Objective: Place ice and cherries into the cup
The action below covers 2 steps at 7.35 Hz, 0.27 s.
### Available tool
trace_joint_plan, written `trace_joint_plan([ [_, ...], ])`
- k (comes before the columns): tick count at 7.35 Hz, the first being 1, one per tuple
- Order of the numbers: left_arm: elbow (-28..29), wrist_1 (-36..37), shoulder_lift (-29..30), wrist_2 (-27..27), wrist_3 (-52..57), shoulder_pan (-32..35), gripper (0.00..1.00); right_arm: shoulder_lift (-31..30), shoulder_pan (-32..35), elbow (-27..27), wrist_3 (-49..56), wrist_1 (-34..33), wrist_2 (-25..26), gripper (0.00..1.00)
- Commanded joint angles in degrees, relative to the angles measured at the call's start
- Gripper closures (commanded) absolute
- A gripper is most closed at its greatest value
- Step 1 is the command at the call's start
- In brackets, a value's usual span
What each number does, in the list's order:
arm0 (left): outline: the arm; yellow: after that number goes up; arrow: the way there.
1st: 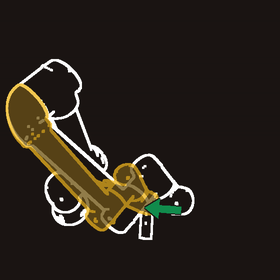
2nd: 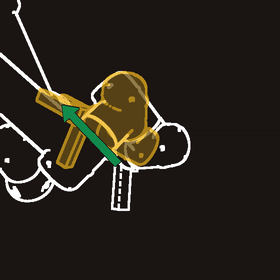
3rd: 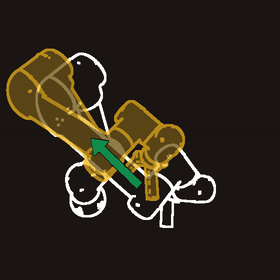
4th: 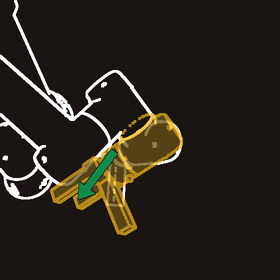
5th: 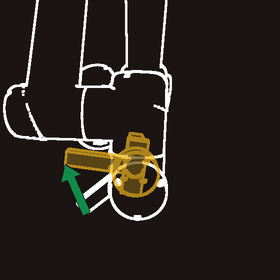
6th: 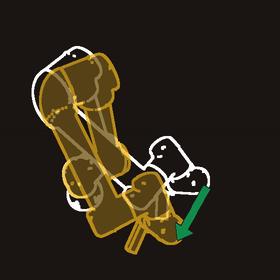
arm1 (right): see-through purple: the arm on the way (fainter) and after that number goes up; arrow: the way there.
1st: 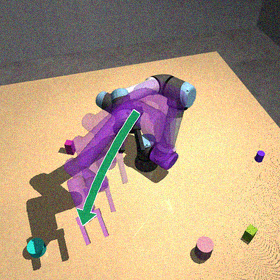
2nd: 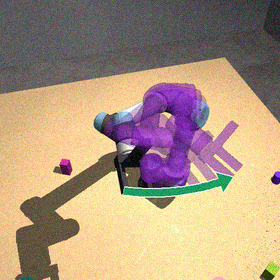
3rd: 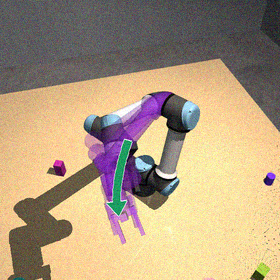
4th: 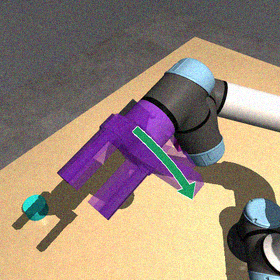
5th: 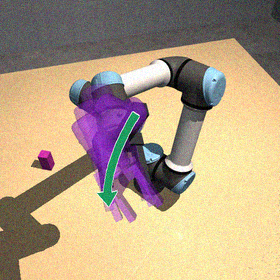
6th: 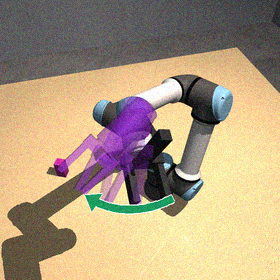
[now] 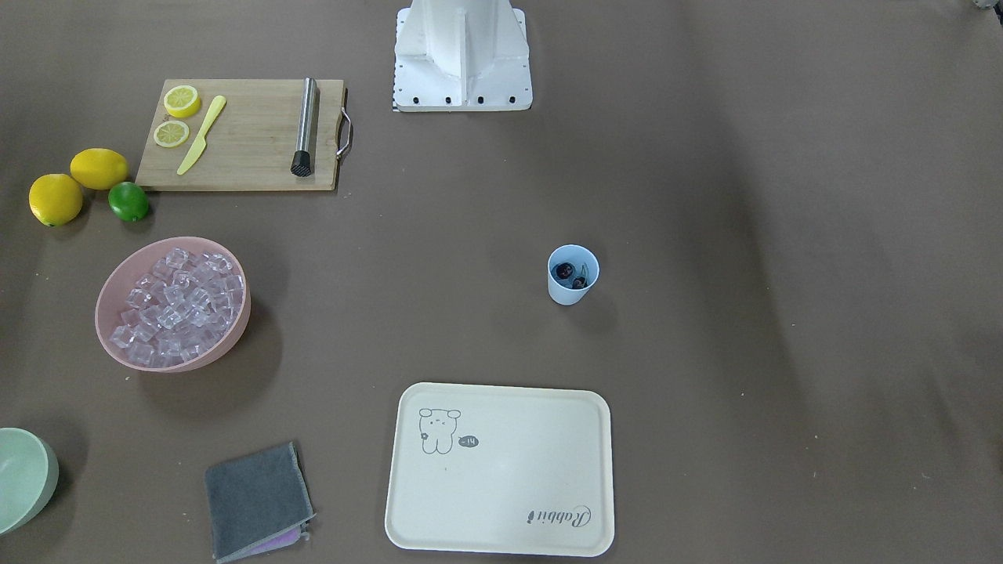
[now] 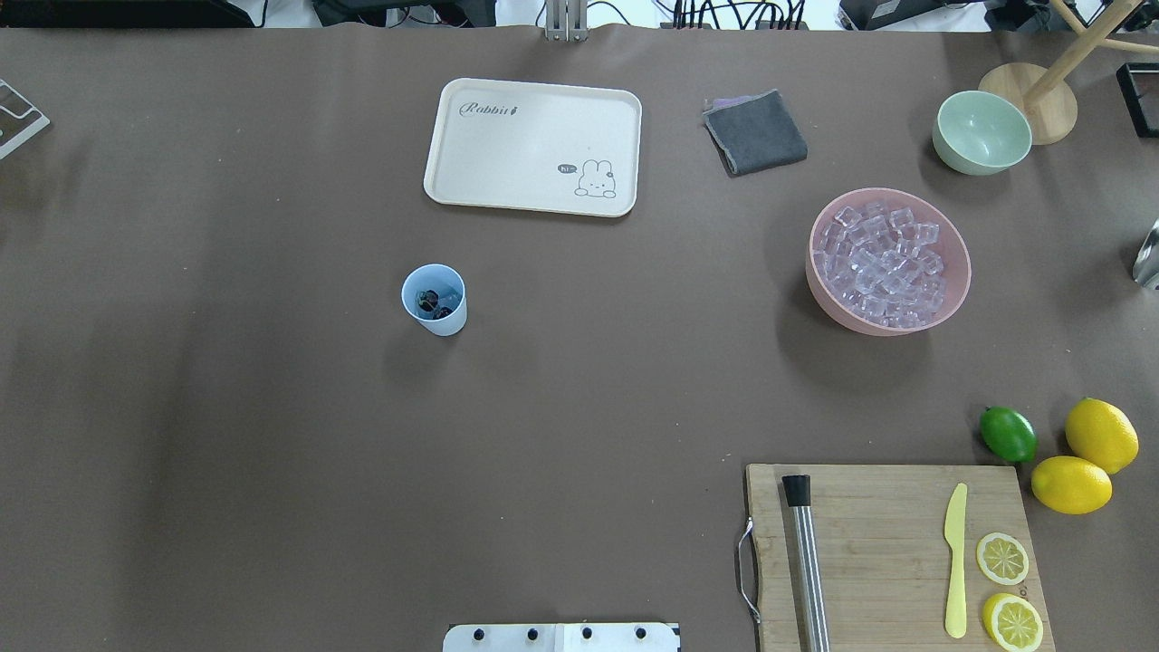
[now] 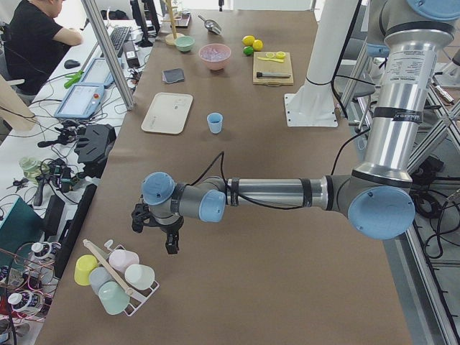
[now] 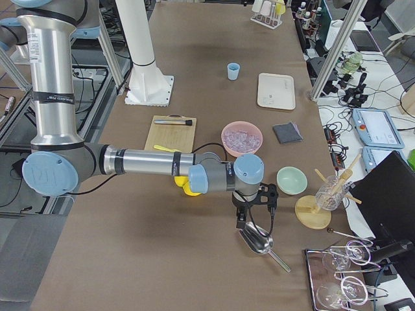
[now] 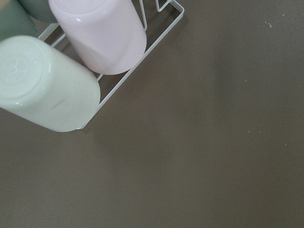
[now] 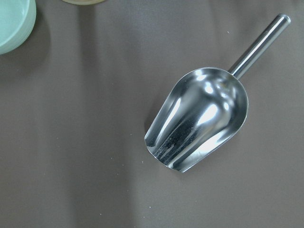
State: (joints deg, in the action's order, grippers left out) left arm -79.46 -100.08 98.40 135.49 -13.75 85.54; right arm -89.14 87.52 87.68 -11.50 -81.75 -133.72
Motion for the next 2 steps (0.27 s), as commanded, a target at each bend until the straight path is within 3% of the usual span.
trace_joint_plan([
  [1, 0.1, 0.2, -0.2, -0.1, 0.0, 0.0, 0.02, 0.1, 0.0, -0.1, 0.1, 0.0, 0.0, 0.0],
  [2, 0.2, 0.1, -0.2, -0.2, -0.1, 0.0, 0.02, 0.1, 0.0, -0.1, 0.1, 0.0, 0.0, 0.0],
])
